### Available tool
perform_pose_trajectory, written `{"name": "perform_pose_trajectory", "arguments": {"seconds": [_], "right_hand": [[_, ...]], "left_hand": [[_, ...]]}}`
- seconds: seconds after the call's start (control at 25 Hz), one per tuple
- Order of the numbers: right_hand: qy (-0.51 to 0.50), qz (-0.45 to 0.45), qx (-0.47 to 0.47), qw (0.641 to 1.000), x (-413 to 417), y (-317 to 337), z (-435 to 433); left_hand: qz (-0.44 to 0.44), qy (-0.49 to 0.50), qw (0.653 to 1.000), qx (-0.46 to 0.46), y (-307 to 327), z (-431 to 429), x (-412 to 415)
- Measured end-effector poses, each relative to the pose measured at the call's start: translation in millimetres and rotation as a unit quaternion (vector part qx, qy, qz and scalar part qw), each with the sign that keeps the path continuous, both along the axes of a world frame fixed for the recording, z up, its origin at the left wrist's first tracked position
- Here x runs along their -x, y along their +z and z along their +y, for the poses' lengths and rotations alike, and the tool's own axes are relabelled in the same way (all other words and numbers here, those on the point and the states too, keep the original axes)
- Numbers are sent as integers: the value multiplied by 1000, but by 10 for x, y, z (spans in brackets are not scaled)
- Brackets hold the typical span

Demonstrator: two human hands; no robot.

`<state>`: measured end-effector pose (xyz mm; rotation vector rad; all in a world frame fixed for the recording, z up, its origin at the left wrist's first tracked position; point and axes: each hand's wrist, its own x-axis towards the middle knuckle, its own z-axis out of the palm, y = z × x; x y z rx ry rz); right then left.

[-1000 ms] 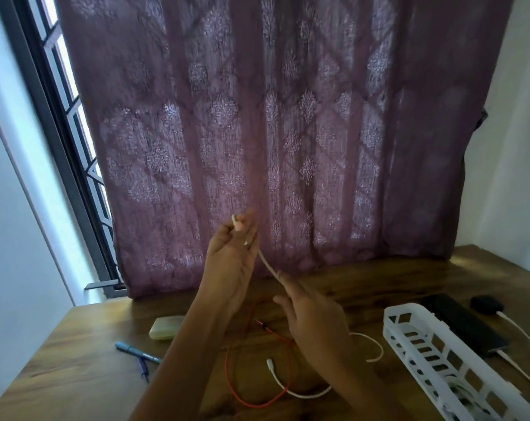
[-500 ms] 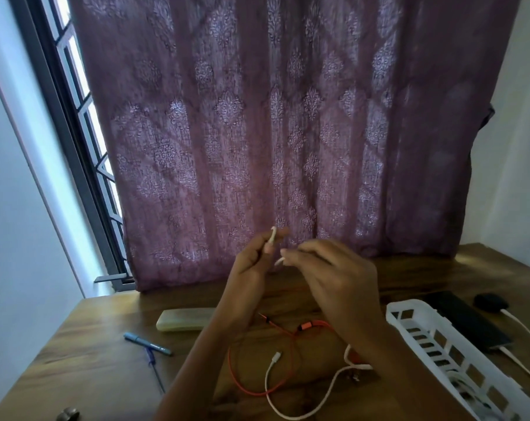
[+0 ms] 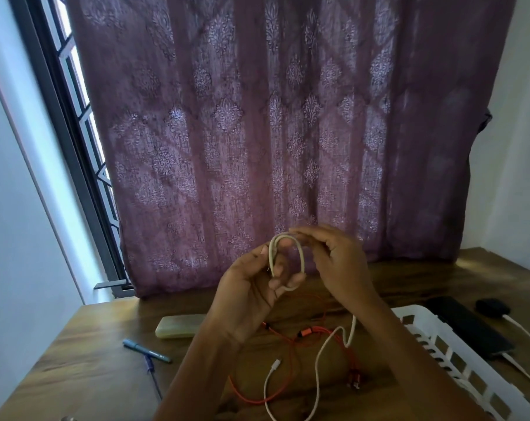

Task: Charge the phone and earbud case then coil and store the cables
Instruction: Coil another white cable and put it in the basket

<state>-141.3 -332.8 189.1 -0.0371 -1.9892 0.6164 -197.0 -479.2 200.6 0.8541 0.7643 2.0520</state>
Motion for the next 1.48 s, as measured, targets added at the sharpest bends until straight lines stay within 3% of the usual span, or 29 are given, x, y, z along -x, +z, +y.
{"name": "perform_pose_trajectory", "arguments": {"seconds": [0.2, 0.32, 0.48, 0.56, 0.68, 0.76, 0.84, 0.92, 1.0, 1.08, 1.28, 1.48], "right_hand": [[-109, -39, -37, 993, -60, -345, -88], [-161, -46, -113, 979, -78, -511, -166], [-136, -46, -135, 980, -92, -637, -277], [-108, -39, -155, 981, -93, -679, -304], [-76, 1, -176, 981, -103, -655, -336], [-69, 45, -196, 977, -114, -555, -349], [-55, 80, -215, 972, -127, -402, -347], [-47, 104, -222, 968, -124, -252, -285], [-43, 113, -197, 973, -106, -134, -176], [-23, 98, -150, 984, -89, -51, -74], [94, 33, 46, 994, -64, 23, 16], [109, -60, 181, 976, -38, -105, -32]], "left_hand": [[-49, 71, 995, -58, -77, -13, 208], [-15, 130, 990, -59, -124, -18, 305], [45, 256, 966, -1, -193, 1, 348], [141, 326, 934, 45, -269, 27, 380], [303, 404, 857, 106, -430, 79, 442], [407, 421, 797, 147, -517, 103, 439], [469, 399, 770, 168, -562, 108, 392], [447, 341, 807, 183, -556, 109, 303], [346, 232, 892, 175, -491, 102, 209], [262, 145, 941, 156, -415, 85, 137], [93, 16, 994, 58, -254, 63, 68], [-64, -60, 995, -40, -267, 22, 102]]}}
